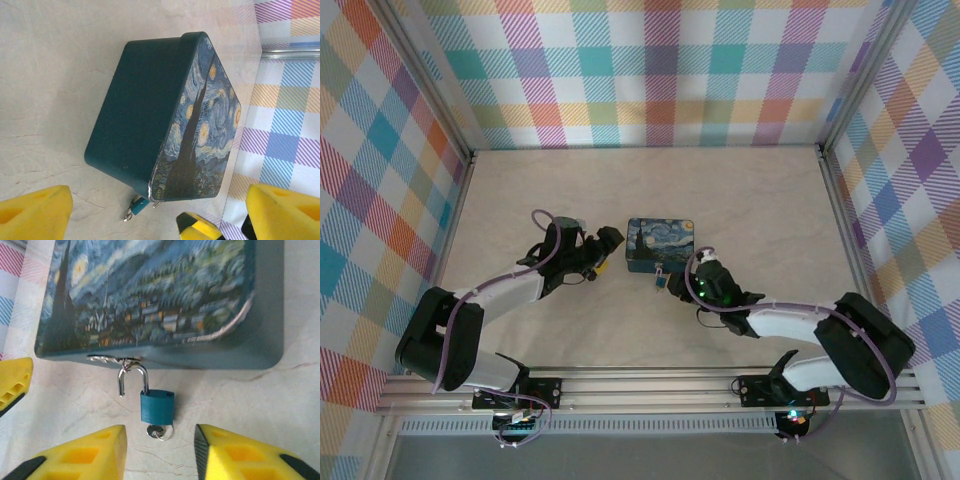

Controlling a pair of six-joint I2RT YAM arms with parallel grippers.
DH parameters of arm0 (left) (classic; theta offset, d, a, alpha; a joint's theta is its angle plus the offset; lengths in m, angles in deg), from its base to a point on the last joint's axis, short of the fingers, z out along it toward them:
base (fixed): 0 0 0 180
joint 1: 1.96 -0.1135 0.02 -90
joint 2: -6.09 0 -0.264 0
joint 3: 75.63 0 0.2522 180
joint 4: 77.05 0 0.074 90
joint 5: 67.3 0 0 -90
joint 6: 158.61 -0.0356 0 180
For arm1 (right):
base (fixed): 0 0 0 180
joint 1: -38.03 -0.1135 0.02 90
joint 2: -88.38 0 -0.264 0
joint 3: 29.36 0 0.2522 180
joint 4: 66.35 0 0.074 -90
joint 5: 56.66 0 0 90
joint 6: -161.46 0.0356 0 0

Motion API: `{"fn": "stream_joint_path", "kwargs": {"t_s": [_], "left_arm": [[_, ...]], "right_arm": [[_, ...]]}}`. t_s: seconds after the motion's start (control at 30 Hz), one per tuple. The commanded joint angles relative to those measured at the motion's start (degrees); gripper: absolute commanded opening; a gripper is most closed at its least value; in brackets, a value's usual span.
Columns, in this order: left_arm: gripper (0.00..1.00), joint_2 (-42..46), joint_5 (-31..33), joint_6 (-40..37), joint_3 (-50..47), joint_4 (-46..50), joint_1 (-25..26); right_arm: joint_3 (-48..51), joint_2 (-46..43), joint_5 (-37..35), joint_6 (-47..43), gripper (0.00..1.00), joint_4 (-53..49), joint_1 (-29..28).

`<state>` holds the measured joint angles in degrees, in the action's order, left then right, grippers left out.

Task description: Unlock a padlock with a key

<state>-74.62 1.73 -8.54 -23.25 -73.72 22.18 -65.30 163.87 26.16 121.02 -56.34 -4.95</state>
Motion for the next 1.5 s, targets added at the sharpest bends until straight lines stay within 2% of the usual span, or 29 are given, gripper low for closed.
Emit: {"fn": "stream_joint_path", "kwargs": {"t_s": [0.0,0.13,0.33,0.43,0.63,1.2,1.47], "left_arm": [[0.90,-1.55,-2.51,-2.86,3.79,0.75,-0.89],[0.90,-5.52,-3.82,-4.86,7.14,1.82,-0.93],[0.89,-13.36,-9.78,-8.45,13.85,3.61,-1.42],[0.88,-16.06,-10.16,-10.68,16.88,6.89,-1.38],[0.84,-18.38,-10.44,-13.63,18.44,10.00,-1.38],[0.57,-18.61,-10.54,-14.93,12.03,10.30,-1.20],[0.56,-16.11,-9.01,-14.82,8.55,10.60,-0.72]], "right_arm": [[-0.11,-2.78,6.31,-4.23,0.45,-2.60,4.04],[-0.60,-4.76,11.83,-5.36,0.56,-2.86,7.57],[-1.60,-4.13,14.77,-6.04,0.67,-2.16,8.59],[-2.51,-2.58,17.17,-5.97,0.71,-0.65,8.92],[-4.67,1.35,20.14,-5.91,0.72,3.29,9.71],[-7.83,8.02,23.06,-11.54,0.71,7.68,13.87],[-9.29,11.88,25.74,-14.25,0.71,10.71,15.27]]}}
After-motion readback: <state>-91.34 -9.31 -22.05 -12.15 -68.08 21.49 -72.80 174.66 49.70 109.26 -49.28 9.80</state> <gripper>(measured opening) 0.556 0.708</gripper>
